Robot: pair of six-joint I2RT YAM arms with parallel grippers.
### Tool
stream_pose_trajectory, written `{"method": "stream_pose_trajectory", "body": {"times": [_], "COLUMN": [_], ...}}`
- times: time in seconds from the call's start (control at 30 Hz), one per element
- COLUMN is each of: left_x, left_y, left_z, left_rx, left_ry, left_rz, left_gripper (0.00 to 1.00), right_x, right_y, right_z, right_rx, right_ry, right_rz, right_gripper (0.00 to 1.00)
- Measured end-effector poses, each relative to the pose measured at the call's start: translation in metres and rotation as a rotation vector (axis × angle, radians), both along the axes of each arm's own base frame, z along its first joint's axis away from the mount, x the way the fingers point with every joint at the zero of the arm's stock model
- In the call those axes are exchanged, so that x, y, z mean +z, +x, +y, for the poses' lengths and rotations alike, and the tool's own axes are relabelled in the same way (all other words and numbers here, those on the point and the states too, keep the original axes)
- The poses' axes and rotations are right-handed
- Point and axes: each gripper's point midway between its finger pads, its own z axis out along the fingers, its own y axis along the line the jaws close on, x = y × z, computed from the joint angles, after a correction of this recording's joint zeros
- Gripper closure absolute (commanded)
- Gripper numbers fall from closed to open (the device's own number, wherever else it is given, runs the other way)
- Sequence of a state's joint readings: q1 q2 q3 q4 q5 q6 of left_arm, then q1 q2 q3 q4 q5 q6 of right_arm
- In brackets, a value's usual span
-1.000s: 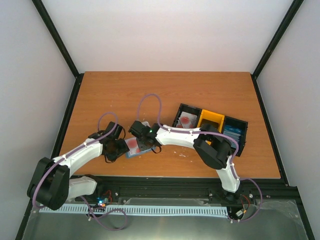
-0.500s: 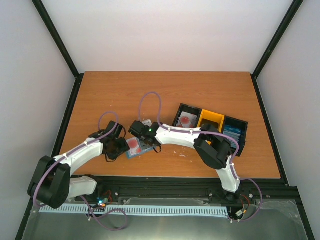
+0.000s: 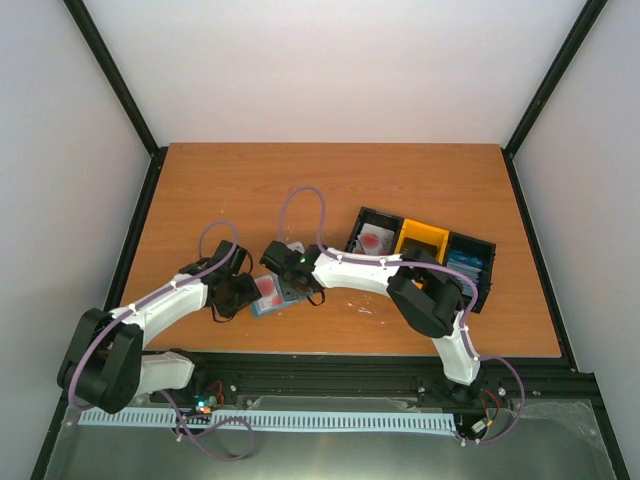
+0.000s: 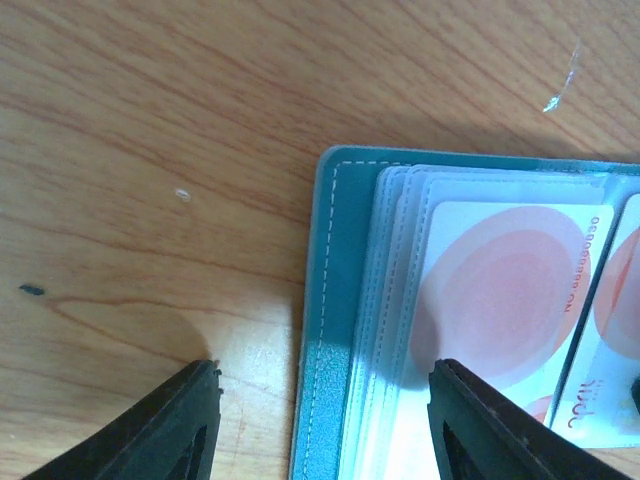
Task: Put the credit cards into the card holder
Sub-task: Turn over the card slot in the card holder.
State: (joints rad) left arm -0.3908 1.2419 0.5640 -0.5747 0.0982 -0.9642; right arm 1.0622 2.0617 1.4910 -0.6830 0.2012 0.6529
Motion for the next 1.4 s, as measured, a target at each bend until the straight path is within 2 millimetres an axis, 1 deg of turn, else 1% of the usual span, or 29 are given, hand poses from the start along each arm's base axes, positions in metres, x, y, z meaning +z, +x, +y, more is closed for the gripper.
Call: {"method": "stream_pose_trajectory", "body": {"times": [0.13, 0.3, 0.4, 0.53, 0.6, 0.73, 0.9, 1.13, 1.4], "left_x": [0.0, 0.0, 0.0, 0.0, 0.0, -0.001, -0.001, -0.002, -0.002], "left_y": [0.0, 0.0, 0.001, 0.002, 0.002, 0.002, 0.002, 0.002, 0.003], "left_z": [0.0, -0.001, -0.003, -0.006, -0.006, -0.006, -0.006, -0.006, -0.007], "left_rx": [-0.006, -0.01, -0.017, -0.023, -0.024, -0.029, -0.039, -0.043, -0.045], "left_ry": [0.0, -0.004, -0.013, -0.025, -0.026, -0.025, -0.021, -0.019, -0.018], "left_rz": [0.0, 0.0, -0.002, -0.004, -0.004, -0.004, -0.005, -0.002, -0.002], "left_gripper": [0.42, 0.47, 0.48, 0.48, 0.5, 0.55, 0.59, 0.6, 0.6], "right_x": [-0.004, -0.008, -0.006, -0.006, -0.008, -0.007, -0.001, 0.007, 0.007], "right_y": [-0.002, -0.01, -0.014, -0.018, -0.019, -0.018, -0.016, -0.014, -0.014], "right_z": [-0.004, -0.008, -0.005, 0.001, 0.001, 0.001, 0.004, 0.005, 0.004], "right_rx": [-0.011, -0.018, -0.012, -0.012, -0.016, -0.019, -0.02, -0.021, -0.021], "right_ry": [-0.006, 0.0, 0.024, 0.06, 0.071, 0.088, 0.117, 0.13, 0.129], "right_rz": [0.012, 0.043, 0.064, 0.093, 0.104, 0.116, 0.111, 0.095, 0.096], "right_gripper": [0.62, 0.62, 0.62, 0.57, 0.56, 0.55, 0.58, 0.58, 0.59]}}
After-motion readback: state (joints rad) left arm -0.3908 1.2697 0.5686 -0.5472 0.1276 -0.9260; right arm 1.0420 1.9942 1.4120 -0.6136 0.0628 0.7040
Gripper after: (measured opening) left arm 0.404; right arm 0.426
